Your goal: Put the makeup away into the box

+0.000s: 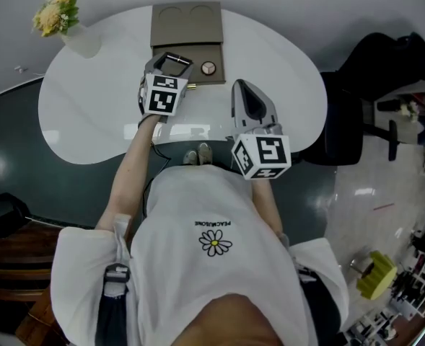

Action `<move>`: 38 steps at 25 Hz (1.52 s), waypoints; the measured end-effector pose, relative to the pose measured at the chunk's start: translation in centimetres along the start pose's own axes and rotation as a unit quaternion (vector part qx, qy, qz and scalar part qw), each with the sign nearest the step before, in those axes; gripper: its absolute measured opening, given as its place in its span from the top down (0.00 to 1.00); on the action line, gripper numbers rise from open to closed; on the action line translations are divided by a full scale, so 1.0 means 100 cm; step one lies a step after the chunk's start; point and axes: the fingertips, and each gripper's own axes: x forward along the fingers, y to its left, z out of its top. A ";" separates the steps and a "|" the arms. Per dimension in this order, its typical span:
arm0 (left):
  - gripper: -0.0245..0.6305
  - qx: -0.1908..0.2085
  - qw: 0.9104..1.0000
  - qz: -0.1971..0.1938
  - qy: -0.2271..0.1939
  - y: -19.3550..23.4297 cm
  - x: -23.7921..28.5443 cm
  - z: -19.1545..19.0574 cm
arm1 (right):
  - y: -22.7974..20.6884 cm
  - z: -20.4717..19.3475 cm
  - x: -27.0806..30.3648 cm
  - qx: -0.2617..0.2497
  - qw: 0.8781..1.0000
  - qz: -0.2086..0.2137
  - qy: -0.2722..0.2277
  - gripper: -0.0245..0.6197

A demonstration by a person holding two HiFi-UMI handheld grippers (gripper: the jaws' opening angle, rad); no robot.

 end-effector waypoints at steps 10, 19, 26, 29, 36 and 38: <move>0.45 -0.027 0.983 -0.051 0.177 -0.001 0.048 -0.053 | -0.026 -0.015 0.001 0.021 0.999 -0.032 0.019 0.92; 0.45 -0.023 0.957 -0.079 0.277 -0.020 0.052 -0.088 | -0.034 -0.021 -0.004 0.029 0.999 -0.034 0.028 0.92; 0.45 0.007 0.970 -0.071 0.233 -0.016 0.062 -0.075 | -0.030 -0.018 -0.006 0.025 0.999 -0.019 0.022 0.92; 0.45 0.006 0.968 -0.075 0.239 -0.020 0.060 -0.076 | -0.026 -0.018 -0.007 0.019 1.000 -0.013 0.020 0.92; 0.45 0.006 0.969 -0.069 0.237 -0.018 0.056 -0.075 | -0.018 -0.014 -0.009 0.009 1.000 -0.004 0.013 0.92; 0.45 0.007 0.970 -0.068 0.235 -0.020 0.054 -0.073 | -0.019 -0.014 -0.011 0.010 1.000 -0.004 0.011 0.92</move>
